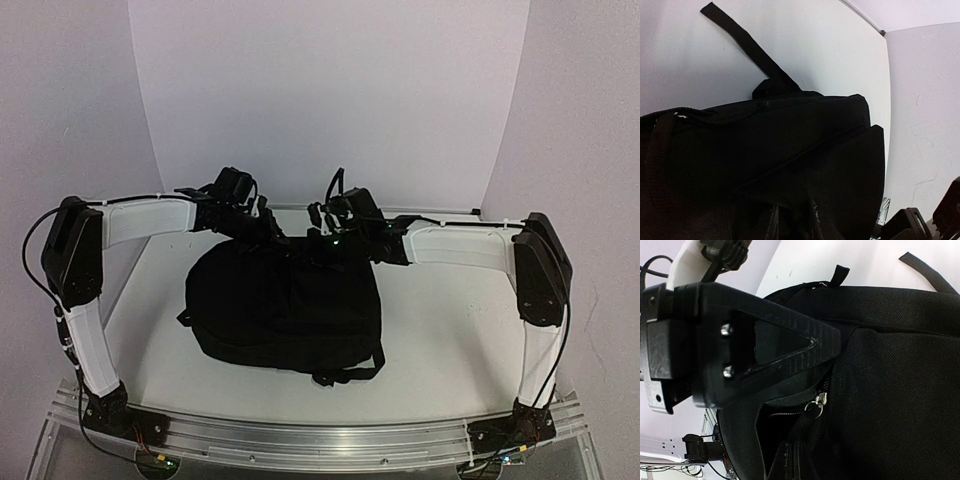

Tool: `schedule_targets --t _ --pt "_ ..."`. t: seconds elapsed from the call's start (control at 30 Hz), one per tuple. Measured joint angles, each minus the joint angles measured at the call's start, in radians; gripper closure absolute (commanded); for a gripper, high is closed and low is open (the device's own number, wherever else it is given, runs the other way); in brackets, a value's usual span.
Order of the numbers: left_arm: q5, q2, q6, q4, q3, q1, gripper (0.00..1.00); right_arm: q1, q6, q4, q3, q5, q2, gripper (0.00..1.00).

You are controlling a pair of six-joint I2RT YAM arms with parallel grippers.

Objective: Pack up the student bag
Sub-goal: Zip the student bag at the center of the board.

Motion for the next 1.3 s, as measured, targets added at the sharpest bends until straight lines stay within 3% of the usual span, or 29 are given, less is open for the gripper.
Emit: schedule_targets --t 0.17,0.43,1.3 --pt "-0.007 0.03 0.015 -0.03 0.025 -0.002 0.99 0.004 0.0 -0.001 0.0 0.001 0.0 1.0" --pt "-0.027 0.045 0.015 -0.049 0.047 -0.005 1.0 0.018 0.001 0.001 -0.009 0.009 -0.001 1.0" --pt "0.009 0.111 0.012 -0.028 0.089 0.03 1.0 0.118 0.079 0.019 -0.273 0.028 -0.159 1.0"
